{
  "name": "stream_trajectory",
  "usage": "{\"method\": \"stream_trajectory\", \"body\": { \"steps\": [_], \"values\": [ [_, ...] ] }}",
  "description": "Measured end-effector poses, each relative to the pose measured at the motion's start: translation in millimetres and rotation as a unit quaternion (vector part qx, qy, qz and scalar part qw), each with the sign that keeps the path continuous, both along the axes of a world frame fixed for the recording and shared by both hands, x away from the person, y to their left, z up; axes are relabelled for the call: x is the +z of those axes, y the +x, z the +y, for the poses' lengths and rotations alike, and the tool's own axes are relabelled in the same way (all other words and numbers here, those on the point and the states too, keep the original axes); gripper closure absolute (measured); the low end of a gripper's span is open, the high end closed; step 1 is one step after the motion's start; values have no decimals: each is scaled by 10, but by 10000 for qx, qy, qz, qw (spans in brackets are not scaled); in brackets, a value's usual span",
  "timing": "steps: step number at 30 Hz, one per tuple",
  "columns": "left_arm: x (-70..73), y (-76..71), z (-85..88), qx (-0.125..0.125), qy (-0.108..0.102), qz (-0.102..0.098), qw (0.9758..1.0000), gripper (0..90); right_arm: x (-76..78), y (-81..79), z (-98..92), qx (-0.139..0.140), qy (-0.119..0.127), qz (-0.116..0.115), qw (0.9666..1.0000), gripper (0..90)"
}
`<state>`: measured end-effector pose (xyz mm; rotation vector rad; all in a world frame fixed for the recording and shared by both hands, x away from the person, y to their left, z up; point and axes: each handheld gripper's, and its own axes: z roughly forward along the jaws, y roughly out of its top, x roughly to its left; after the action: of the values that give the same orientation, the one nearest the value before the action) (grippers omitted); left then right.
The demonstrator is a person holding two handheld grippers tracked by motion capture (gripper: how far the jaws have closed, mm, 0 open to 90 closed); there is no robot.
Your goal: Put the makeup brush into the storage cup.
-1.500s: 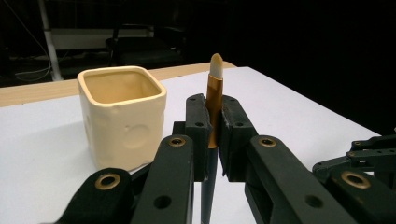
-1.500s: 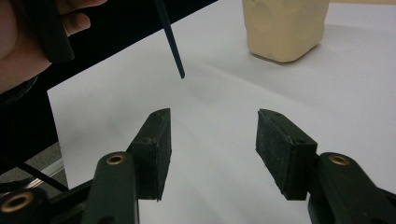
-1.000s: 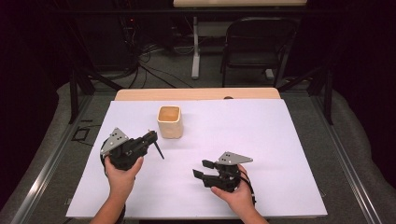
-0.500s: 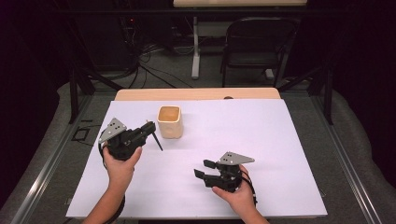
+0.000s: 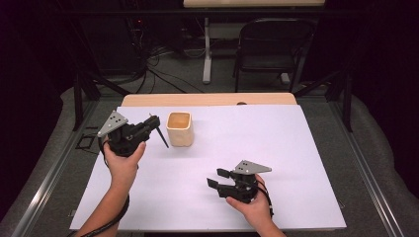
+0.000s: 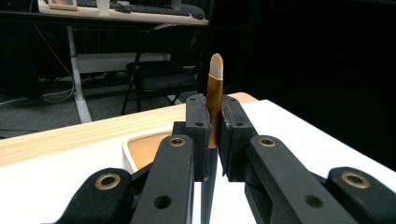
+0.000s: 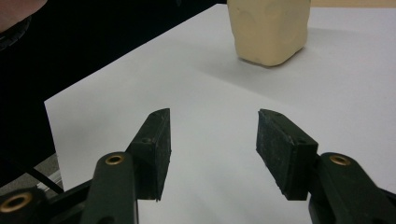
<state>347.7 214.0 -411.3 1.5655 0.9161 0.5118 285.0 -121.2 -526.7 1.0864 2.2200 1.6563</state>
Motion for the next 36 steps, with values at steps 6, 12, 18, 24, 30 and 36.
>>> {"method": "stream_trajectory", "body": {
  "steps": [6,12,18,24,30,36],
  "values": [
    [70,59,-2,71,32,-21,10000,837,22,-3,6,1,50,-36,10000,450],
    [155,140,-2,149,68,-58,9998,837,1,9,9,4,38,-2,10000,450],
    [223,219,-15,223,102,-41,9997,837,-1,9,5,15,57,27,10000,447],
    [275,258,-31,251,68,-69,9996,837,7,6,-11,-2,86,34,10000,446],
    [320,294,-45,272,174,-114,9994,837,-4,16,-9,-12,93,45,9999,446],
    [389,317,-45,348,240,-142,9990,837,4,11,-8,-47,73,36,10000,446]
  ]
}}
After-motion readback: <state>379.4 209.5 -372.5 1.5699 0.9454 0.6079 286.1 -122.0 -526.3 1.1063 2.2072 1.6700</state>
